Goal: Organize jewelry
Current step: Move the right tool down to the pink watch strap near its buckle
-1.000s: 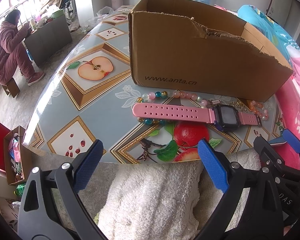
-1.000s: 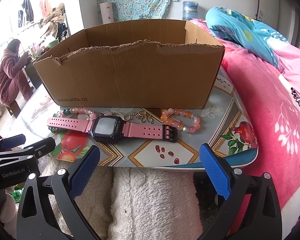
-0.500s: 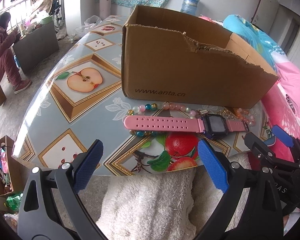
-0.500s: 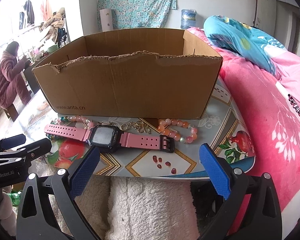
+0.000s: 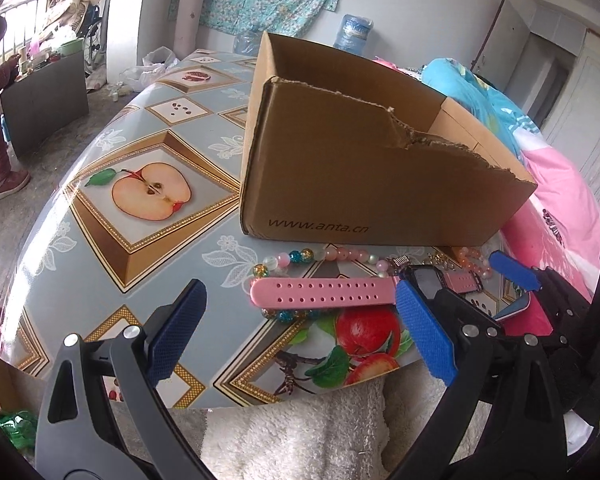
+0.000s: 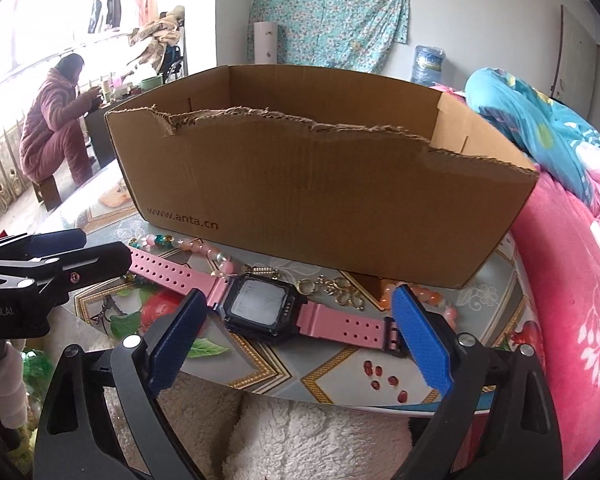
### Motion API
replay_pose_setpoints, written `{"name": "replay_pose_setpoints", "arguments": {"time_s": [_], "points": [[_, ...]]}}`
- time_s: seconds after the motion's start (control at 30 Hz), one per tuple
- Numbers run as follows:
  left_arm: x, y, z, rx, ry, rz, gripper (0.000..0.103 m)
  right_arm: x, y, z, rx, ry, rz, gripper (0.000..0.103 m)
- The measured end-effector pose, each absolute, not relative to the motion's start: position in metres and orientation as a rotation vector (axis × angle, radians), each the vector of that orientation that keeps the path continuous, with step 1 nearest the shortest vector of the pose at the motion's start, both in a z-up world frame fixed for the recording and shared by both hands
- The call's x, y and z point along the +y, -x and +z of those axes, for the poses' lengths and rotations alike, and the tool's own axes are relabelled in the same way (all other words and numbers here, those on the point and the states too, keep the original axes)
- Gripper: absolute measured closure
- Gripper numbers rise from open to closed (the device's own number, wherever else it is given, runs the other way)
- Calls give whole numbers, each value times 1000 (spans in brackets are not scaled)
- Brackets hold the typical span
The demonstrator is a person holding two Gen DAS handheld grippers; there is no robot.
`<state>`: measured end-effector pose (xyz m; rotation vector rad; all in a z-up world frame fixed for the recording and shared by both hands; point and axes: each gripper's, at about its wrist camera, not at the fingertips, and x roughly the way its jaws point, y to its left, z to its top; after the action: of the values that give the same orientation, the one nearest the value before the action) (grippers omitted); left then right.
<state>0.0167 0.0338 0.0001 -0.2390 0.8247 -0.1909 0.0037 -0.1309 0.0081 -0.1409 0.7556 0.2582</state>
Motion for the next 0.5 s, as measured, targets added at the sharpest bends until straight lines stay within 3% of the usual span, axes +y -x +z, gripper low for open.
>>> {"name": "replay_pose_setpoints", "arguments": {"time_s": [0.13, 0.2, 0.33, 0.5], "points": [[37, -26, -2, 827, 278, -224, 13, -125, -13, -2, 804, 135, 300, 26], [36, -31, -3, 836, 284, -251, 21, -123, -15, -8, 824, 138, 315, 29], [38, -42, -13, 885, 317, -263, 30, -121, -14, -11, 816, 163, 326, 29], [39, -49, -18, 906, 355, -280, 33, -124, -13, -14, 820, 158, 338, 29]]}}
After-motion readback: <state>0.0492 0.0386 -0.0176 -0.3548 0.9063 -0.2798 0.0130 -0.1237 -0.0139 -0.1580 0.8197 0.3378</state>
